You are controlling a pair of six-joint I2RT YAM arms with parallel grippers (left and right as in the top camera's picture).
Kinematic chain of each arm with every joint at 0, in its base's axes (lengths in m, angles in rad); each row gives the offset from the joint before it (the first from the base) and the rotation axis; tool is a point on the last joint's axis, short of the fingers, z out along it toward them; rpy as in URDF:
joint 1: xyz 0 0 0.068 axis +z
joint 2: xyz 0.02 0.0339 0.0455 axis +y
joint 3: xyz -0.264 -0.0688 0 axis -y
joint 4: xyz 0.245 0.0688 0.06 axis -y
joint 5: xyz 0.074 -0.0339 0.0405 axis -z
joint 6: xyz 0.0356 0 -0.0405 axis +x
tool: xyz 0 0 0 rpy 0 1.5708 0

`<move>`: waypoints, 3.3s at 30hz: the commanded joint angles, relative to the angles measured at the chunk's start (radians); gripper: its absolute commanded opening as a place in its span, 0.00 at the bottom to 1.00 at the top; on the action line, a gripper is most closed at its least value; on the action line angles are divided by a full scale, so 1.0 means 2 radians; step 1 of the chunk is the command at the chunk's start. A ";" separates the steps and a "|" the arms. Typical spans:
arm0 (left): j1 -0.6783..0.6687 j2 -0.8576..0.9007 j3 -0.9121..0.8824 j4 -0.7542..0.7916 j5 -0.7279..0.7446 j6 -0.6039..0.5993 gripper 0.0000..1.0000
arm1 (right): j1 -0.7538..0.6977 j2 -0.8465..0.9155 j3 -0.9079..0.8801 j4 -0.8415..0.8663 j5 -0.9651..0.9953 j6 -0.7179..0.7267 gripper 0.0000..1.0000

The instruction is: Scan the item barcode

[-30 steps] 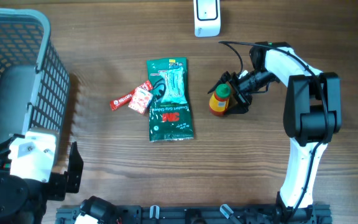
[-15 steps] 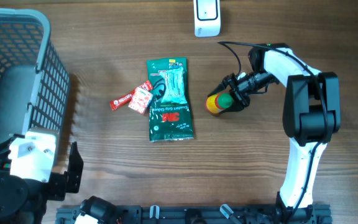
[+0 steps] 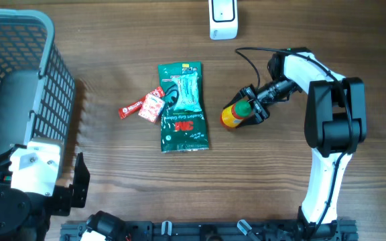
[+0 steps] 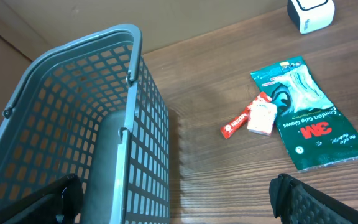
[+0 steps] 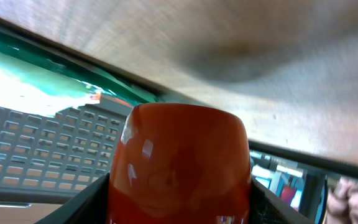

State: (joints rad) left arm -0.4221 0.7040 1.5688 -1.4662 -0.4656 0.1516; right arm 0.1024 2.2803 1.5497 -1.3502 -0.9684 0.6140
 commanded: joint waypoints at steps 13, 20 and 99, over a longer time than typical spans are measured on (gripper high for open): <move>0.004 0.002 0.001 0.001 0.004 -0.005 1.00 | 0.001 0.011 -0.004 -0.131 -0.093 -0.015 0.41; 0.004 0.002 0.001 0.001 0.004 -0.005 1.00 | 0.001 0.011 -0.004 -0.131 -0.106 -0.018 0.45; 0.004 0.002 0.001 0.001 0.004 -0.005 1.00 | 0.046 -0.079 0.112 0.523 0.547 0.412 0.50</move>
State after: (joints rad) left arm -0.4221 0.7040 1.5688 -1.4662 -0.4652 0.1516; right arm 0.1909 2.0876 1.7512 -0.3782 0.0975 1.4704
